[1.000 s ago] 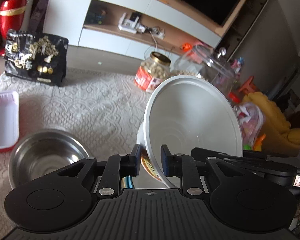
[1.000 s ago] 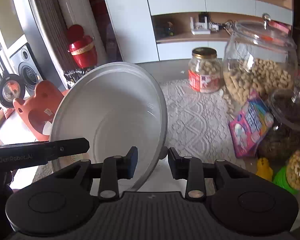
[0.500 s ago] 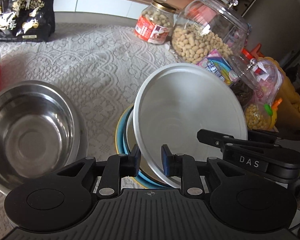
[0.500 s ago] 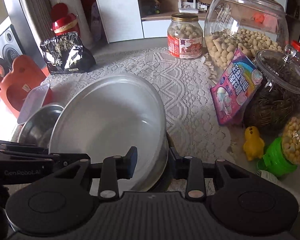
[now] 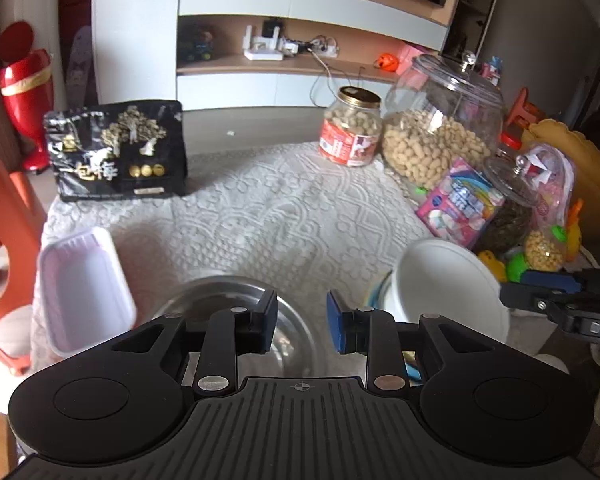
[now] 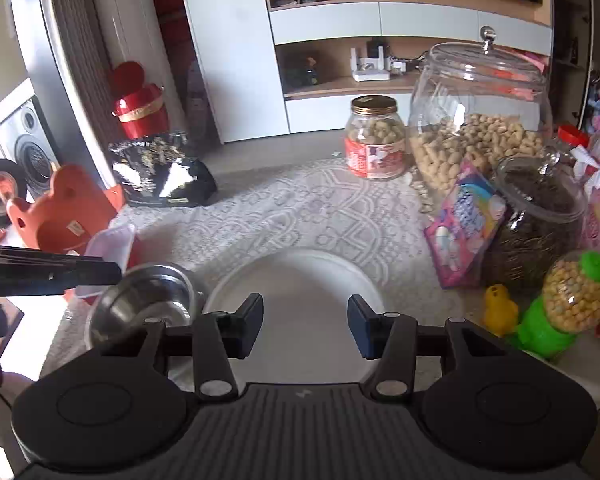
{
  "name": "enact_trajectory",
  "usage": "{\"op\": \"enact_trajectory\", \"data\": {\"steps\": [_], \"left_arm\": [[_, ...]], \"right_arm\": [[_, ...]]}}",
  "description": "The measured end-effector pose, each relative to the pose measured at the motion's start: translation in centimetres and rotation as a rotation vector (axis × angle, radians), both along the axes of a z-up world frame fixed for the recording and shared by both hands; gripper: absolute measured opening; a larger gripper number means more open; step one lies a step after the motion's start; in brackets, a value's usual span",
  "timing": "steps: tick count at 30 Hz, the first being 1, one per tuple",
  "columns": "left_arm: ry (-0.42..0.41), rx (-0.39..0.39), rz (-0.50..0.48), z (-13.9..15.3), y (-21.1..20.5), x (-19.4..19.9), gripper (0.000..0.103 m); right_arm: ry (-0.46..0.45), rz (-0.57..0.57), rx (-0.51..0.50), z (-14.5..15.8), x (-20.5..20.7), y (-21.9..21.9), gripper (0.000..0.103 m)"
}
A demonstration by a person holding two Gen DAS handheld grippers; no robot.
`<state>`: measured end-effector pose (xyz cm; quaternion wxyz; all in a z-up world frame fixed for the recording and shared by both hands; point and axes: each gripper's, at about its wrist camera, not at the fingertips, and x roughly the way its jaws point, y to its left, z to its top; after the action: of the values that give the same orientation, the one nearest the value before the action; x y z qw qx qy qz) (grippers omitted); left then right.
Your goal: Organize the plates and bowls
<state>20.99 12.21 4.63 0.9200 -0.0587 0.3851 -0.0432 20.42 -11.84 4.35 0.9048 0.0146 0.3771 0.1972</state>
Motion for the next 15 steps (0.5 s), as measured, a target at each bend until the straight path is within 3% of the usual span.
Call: {"op": "enact_trajectory", "data": {"steps": [2,6,8,12,15], "left_arm": [[-0.021,0.007,0.030,-1.0,2.2,0.0,0.030],[-0.047,-0.070,0.111,-4.5,7.0,-0.1,0.030],[-0.056,-0.101,0.132,-6.0,8.7,-0.3,0.030],[-0.052,-0.033,0.167,-7.3,10.1,0.3,0.030],[0.016,-0.084,0.163,-8.7,10.4,0.8,0.030]], "right_arm": [[0.037,0.005,0.069,-0.1,-0.8,1.4,0.047],[0.138,-0.025,0.177,-1.9,-1.8,4.4,0.047],[0.173,-0.037,0.178,-3.1,-2.2,6.4,0.047],[0.157,-0.039,0.132,-4.8,-3.0,10.6,0.047],[0.118,-0.097,0.115,-6.4,-3.6,12.7,0.047]]}}
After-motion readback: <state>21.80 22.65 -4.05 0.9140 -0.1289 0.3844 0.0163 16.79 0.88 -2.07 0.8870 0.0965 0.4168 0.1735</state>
